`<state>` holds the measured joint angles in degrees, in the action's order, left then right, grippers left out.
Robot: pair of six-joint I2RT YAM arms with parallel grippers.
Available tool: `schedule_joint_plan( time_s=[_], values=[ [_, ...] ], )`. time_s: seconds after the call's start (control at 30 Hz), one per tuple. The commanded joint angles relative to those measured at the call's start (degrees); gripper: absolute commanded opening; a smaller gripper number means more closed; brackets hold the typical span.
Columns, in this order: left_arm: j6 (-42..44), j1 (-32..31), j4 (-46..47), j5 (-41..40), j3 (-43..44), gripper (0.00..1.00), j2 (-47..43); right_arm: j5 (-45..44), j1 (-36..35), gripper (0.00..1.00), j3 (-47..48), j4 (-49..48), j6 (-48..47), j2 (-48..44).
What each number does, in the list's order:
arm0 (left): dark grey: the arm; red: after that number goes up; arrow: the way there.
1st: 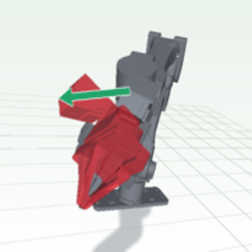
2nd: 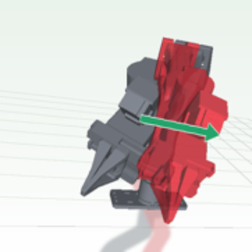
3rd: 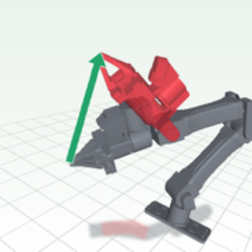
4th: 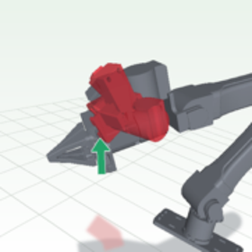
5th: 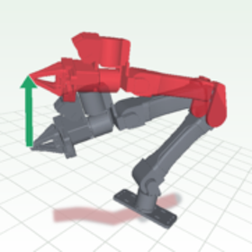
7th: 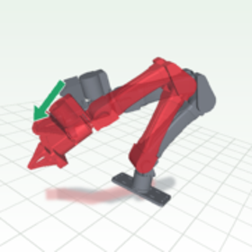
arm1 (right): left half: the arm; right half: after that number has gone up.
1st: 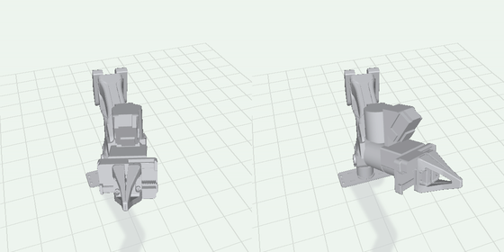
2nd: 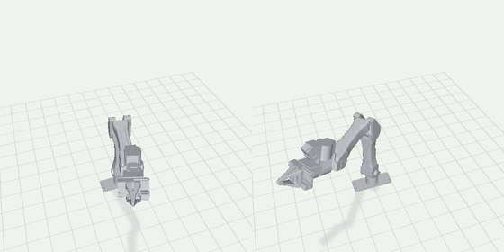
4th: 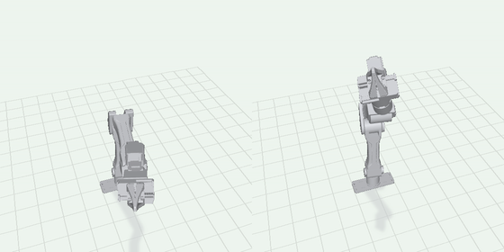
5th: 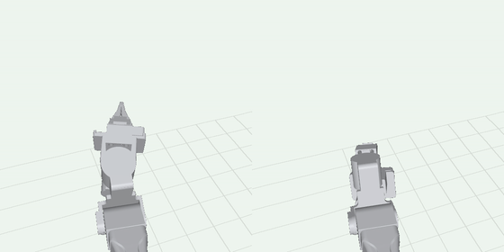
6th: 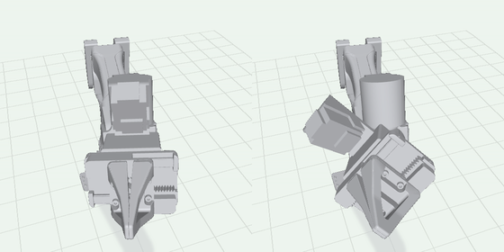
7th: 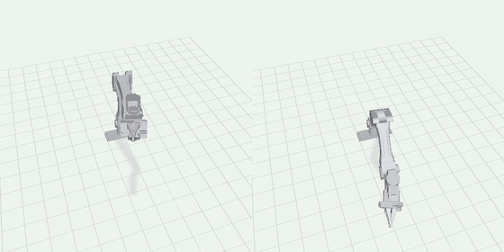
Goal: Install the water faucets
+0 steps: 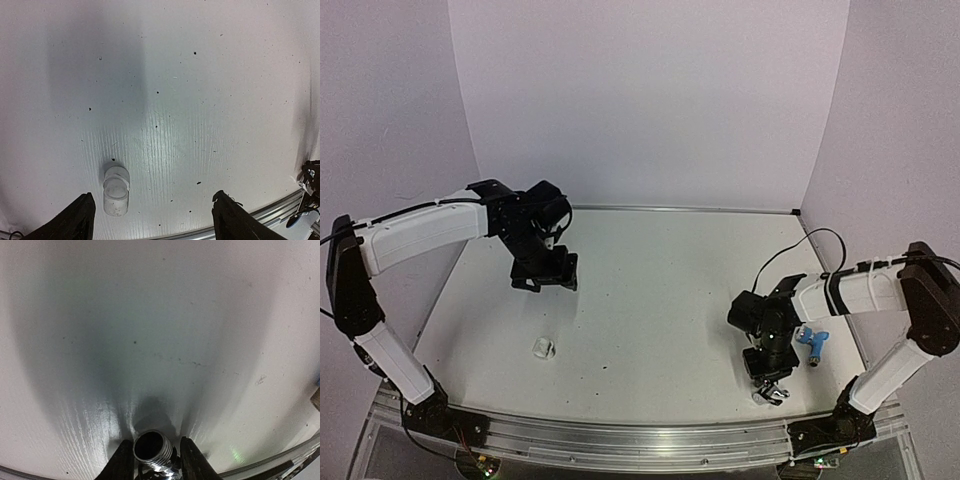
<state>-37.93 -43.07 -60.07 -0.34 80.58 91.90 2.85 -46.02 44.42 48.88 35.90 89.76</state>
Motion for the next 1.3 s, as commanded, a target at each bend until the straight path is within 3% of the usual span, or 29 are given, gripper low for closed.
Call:
schedule_joint_plan(
  time_s=[0.0, 0.17, 0.23, 0.37, 0.43, 0.57, 0.67, 0.8, 0.87, 0.97, 1.07, 1.1, 1.17, 1.2, 1.27],
  values=[
    [-1.25, -0.09, -0.1, -4.21, 3.69, 0.83, -3.13, -2.76, -0.58, 0.23, -0.42, -4.08, 0.06, 0.91],
    [-2.19, -0.09, 10.04, -0.41, 1.18, 0.87, -6.7, -7.08, -1.04, 0.01, 6.23, -8.14, -5.07, -0.45],
    [-2.94, -0.09, 16.96, 4.79, -1.48, 0.89, -8.42, -6.83, -1.52, 0.0, 8.91, -12.37, -9.01, -1.19],
    [-10.02, 2.43, 40.25, 26.32, -11.15, 0.92, -9.18, 4.03, -4.77, 0.0, 12.3, -31.7, -26.85, -2.98],
    [-12.51, 2.55, 45.4, 32.56, -11.68, 0.91, -6.61, 7.01, -7.82, 0.0, 13.92, -37.56, -34.19, -2.34],
    [-13.23, 2.25, 46.51, 40.04, -10.62, 0.86, -2.92, 11.82, -9.39, 0.0, 19.49, -43.84, -42.04, 2.88],
    [-13.46, 2.27, 46.3, 37.83, -12.47, 0.81, -3.0, 11.04, -9.46, 0.0, 24.23, -44.43, -42.79, 7.2],
    [-13.81, 2.81, 41.01, 23.44, -17.86, 0.84, -7.61, 3.25, -9.62, 0.01, 32.31, -32.88, -49.95, 19.55],
    [-15.38, 4.05, 39.45, 16.57, -22.88, 0.86, -11.89, -1.75, -9.7, 0.01, 32.23, -29.13, -54.2, 22.46],
    [-15.76, 5.52, 39.49, 14.68, -26.64, 0.88, -15.05, -1.84, -9.85, 0.02, 32.18, -27.06, -56.91, 23.71],
    [-14.96, 7.1, 39.46, 16.15, -28.3, 0.88, -15.58, 0.29, -9.87, 0.13, 33.16, -25.1, -57.37, 25.24],
    [-14.65, 7.12, 39.61, 16.94, -28.17, 0.89, -15.34, 0.87, -9.97, 0.24, 33.26, -24.96, -56.52, 25.28],
    [-13.39, 6.89, 40.25, 19.54, -27.02, 0.89, -12.66, 0.74, -9.91, 0.6, 33.24, -24.57, -52.35, 24.52],
    [-12.87, 6.61, 40.62, 20.24, -26.41, 0.89, -11.58, -0.2, -9.88, 0.73, 33.12, -24.55, -49.52, 23.69],
    [-11.73, 5.85, 41.32, 21.26, -24.63, 0.89, -9.61, -1.43, -9.92, 0.88, 32.67, -24.41, -44.1, 21.46]
  ],
)
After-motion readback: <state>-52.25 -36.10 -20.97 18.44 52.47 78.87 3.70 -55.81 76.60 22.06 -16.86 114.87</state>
